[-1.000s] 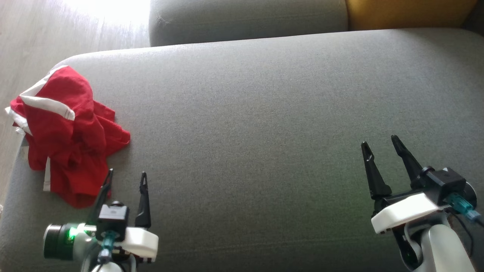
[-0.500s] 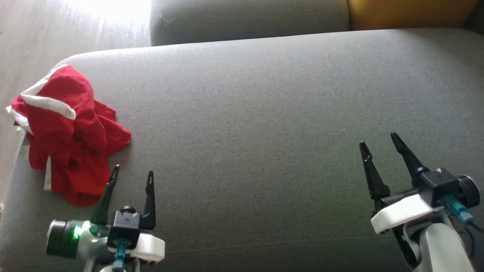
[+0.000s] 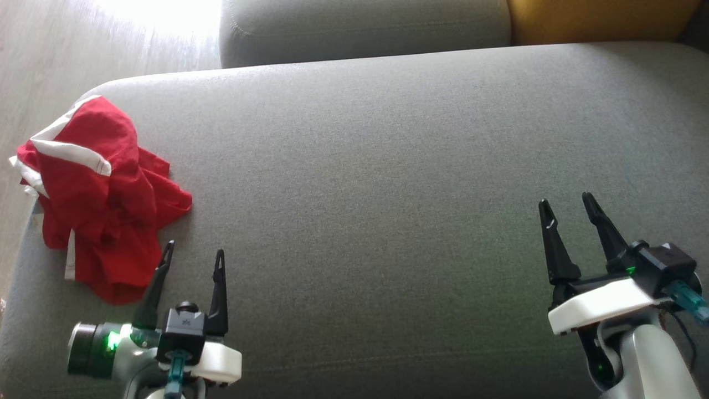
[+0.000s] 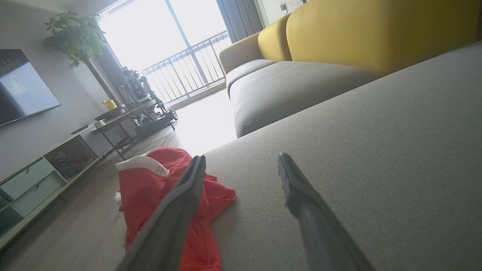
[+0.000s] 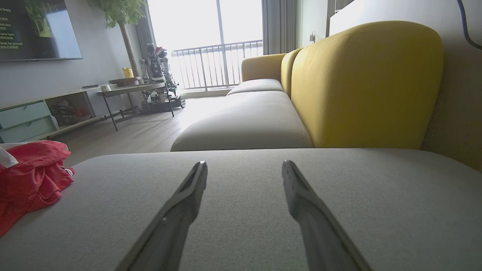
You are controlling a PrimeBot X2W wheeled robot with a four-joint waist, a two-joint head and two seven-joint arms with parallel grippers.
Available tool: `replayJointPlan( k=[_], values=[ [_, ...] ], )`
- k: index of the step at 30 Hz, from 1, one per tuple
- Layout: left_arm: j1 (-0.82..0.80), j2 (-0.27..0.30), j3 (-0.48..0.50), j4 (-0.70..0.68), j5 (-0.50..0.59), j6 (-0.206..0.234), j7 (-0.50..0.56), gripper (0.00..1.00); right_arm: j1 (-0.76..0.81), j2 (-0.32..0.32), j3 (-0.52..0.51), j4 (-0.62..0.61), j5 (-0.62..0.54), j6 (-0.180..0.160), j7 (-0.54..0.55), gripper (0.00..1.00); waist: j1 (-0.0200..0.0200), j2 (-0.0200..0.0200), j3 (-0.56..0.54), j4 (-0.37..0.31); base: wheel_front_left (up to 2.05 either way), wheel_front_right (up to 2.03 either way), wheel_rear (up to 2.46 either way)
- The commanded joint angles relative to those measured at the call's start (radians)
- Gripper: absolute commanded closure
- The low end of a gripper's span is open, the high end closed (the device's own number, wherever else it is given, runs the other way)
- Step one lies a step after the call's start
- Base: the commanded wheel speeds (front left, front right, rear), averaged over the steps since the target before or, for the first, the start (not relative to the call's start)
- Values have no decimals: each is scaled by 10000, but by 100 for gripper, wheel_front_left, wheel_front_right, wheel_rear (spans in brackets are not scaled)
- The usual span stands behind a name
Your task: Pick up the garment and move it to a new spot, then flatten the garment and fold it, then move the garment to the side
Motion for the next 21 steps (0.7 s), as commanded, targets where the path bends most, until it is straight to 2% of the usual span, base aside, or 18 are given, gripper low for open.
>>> replayJointPlan(
  k=[1, 14, 21],
  values=[
    [-545, 155, 382, -280, 13, 81, -122, 0, -488, -127, 183, -284, 93, -4, -91, 0, 0, -1, -2, 2, 0, 0, 0],
    [-572, 78, 350, -205, 36, 73, -122, 0, -467, -127, 165, -258, -102, -4, -91, 0, 0, -1, -41, 87, 0, 0, 0],
    [-610, 163, 348, -178, 42, -6, -122, 0, -382, -127, 269, -396, -89, -4, -91, 0, 0, -1, -91, 820, 0, 0, 0]
  ],
)
